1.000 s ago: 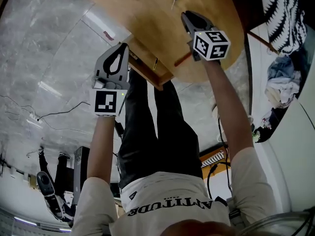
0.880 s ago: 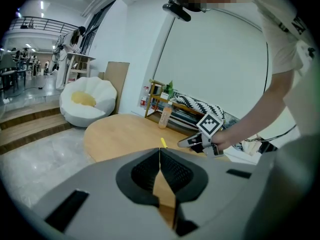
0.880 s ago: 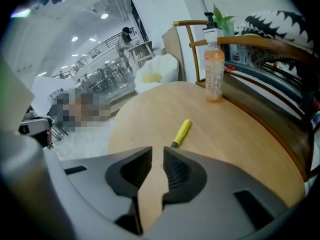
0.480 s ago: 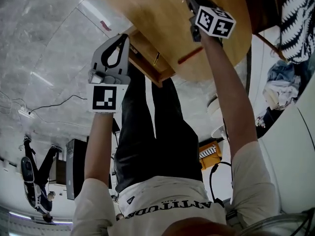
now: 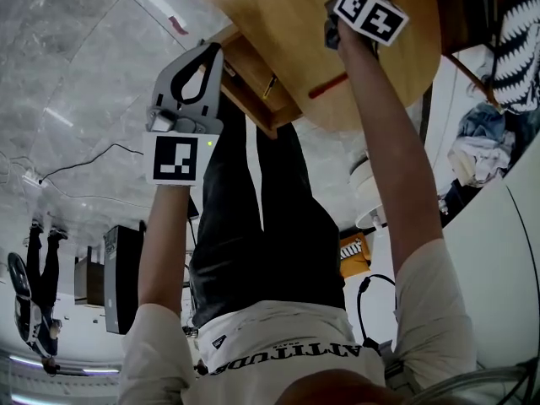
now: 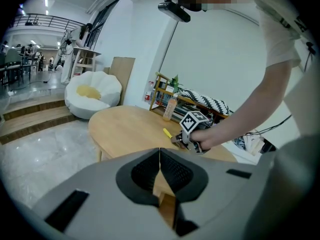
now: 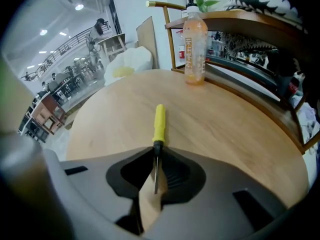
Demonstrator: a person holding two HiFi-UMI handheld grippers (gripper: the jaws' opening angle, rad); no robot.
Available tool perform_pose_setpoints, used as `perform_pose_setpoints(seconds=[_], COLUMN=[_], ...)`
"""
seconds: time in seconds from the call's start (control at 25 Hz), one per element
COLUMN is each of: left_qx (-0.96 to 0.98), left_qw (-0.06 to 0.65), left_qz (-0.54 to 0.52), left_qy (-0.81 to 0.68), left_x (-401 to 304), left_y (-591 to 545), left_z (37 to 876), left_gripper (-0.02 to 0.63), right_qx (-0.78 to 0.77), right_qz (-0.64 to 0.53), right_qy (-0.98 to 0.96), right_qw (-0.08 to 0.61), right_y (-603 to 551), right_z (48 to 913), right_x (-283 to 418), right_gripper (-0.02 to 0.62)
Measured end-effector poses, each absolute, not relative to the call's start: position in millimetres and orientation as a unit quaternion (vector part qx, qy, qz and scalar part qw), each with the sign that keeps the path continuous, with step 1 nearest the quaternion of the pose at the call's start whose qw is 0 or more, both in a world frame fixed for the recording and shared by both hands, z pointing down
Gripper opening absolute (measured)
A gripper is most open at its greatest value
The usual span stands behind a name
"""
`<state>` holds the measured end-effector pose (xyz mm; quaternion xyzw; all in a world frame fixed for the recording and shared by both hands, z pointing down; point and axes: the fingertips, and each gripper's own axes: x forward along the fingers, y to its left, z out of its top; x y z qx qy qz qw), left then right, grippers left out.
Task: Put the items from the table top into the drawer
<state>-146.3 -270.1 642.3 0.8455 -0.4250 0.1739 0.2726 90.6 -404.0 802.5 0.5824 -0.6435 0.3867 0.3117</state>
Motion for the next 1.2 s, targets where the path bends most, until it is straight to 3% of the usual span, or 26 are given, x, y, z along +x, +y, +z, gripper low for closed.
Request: perform_pose_setpoints(seconds=[1.2], left_qx=[0.842], left_qw=[0.265], left_qz=[0.188], left_qy=[-0.430], left_x=[-129.3], left_y=[-225.9], left_z=[651.8], left_gripper=[0.021], right_qx=[0.442], right_qz=[0.374], right_qy=[-0.748], right_qw=[0.326], right_y=[-294.8], right_z=[769.2], right_x=[47.2], right_gripper=[0.064])
